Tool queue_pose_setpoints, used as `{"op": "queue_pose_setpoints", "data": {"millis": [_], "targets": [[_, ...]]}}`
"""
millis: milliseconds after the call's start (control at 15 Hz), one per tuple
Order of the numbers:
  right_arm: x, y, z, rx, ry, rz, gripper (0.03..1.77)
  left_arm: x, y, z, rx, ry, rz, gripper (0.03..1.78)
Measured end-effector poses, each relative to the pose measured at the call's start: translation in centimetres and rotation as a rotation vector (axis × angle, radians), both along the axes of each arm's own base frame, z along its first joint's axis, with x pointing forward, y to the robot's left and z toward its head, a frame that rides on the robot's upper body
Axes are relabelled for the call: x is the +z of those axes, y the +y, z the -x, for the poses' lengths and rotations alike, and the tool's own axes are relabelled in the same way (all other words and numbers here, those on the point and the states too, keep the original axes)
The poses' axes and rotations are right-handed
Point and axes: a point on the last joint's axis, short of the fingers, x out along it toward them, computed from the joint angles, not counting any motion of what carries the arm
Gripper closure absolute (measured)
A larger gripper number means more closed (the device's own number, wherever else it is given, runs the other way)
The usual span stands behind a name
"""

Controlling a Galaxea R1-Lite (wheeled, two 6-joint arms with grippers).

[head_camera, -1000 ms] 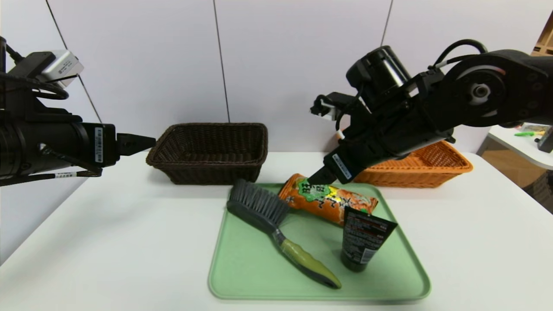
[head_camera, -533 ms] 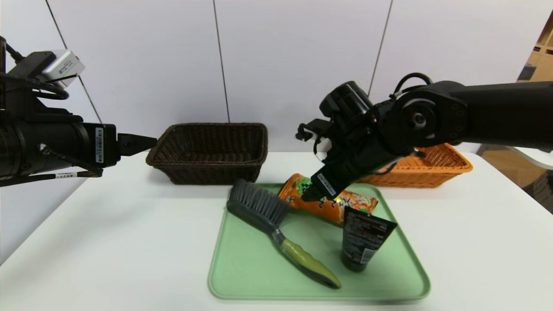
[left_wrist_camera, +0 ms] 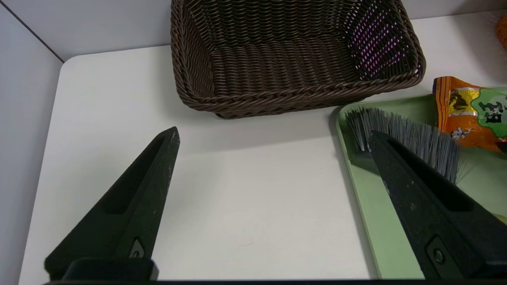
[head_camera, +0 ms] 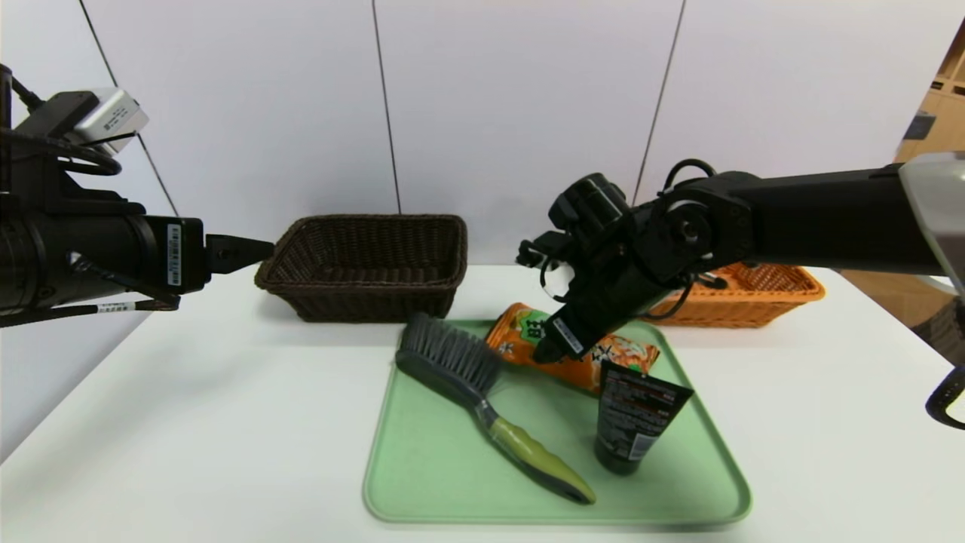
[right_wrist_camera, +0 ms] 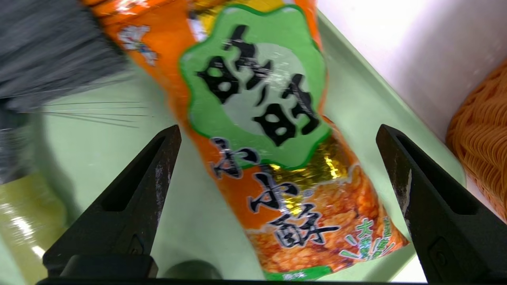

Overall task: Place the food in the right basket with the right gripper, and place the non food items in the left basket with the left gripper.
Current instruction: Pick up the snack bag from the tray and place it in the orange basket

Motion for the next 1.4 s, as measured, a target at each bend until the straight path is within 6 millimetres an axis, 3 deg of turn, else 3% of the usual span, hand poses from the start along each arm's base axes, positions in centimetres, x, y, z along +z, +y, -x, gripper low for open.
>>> {"op": "queue_pose_setpoints", "data": {"millis": [1133, 1200, 1400], "targets": [[-2.7, -0.2, -0.9, -0.025, 0.07, 0.036, 0.1, -0.1, -0.1, -0.2, -0.001, 0.007, -0.002, 0.12], [-2.8, -0.2, -0.9, -0.027, 0.072, 0.037, 0.18, -0.2, -0.1, -0.2, -0.004, 0.01, -0.003, 0.12], [-2.9, -0.2, -0.9, -0.028, 0.075, 0.038, 0.67, -0.3, -0.2, -0.2, -0.008, 0.014, -0.004, 0.12]]}}
